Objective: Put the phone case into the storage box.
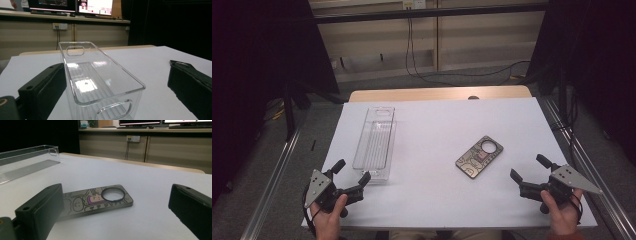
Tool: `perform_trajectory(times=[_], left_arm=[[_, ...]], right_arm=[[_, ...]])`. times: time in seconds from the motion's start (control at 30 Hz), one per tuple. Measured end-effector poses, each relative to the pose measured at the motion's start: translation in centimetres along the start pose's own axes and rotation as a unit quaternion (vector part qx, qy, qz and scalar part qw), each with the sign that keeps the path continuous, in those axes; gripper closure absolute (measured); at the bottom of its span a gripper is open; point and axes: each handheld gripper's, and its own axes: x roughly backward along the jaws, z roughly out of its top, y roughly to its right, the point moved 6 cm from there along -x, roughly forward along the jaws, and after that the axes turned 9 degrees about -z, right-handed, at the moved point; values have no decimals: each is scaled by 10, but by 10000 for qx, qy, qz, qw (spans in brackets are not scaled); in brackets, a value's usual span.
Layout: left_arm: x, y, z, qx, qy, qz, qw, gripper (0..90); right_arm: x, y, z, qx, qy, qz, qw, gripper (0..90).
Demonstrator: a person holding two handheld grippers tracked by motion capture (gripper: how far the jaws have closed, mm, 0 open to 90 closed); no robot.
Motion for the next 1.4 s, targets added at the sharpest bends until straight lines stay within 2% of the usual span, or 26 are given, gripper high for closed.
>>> perform_trajectory(times=[0.17, 0.2, 0.27, 0.4, 0.47, 0.5, 0.7, 0.77, 0.8, 0.83, 0.9, 1.03, 1.27, 1.33, 1.4], left_arm=[[1, 0, 0, 35, 38, 67, 10000, 22], [2, 0, 0, -28, -25, 15, 10000, 23], [2, 0, 1, 47, 50, 78, 9999, 23], [1, 0, 0, 50, 18, 49, 10000, 23], [1, -1, 0, 40, 6, 99, 9999, 23], [1, 0, 0, 32, -17, 42, 10000, 23], [3, 2, -1, -12, -29, 29, 10000, 23], [5, 2, -1, -48, -61, 14, 10000, 23], [4, 3, 0, 19, 16, -7, 10000, 23], [4, 3, 0, -7, 17, -65, 10000, 23], [4, 3, 1, -68, -1, -41, 10000, 23], [3, 3, -1, -64, -67, -45, 9999, 23], [3, 4, 0, -40, -31, -49, 10000, 23], [2, 3, -1, -60, -66, -72, 9999, 23], [1, 4, -1, -17, -48, -68, 10000, 23]], right_arm=[[1, 1, 0, -23, 14, 9, 10000, 0], [2, 1, 0, 11, 25, 7, 10000, 0], [2, 1, 0, 23, 28, 21, 10000, 0], [2, 2, -1, 9, 20, 25, 10000, 0], [2, 1, -1, 37, 17, 76, 10000, 0], [2, 0, -1, 40, -10, 95, 9999, 0], [1, -8, -1, 73, -37, 238, 9997, 0], [1, -11, 0, 97, -50, 328, 9994, 0], [1, -15, -1, 100, -112, 430, 9990, 1], [1, -15, -1, 100, -112, 430, 9990, 1], [1, -17, -1, 90, -124, 434, 9989, 2], [-3, -21, -1, 87, -164, 531, 9984, 5], [-10, -27, 0, 48, -230, 570, 9981, 15], [-11, -31, 1, 58, -284, 711, 9970, 16], [-11, -32, 2, 55, -286, 719, 9970, 16]])
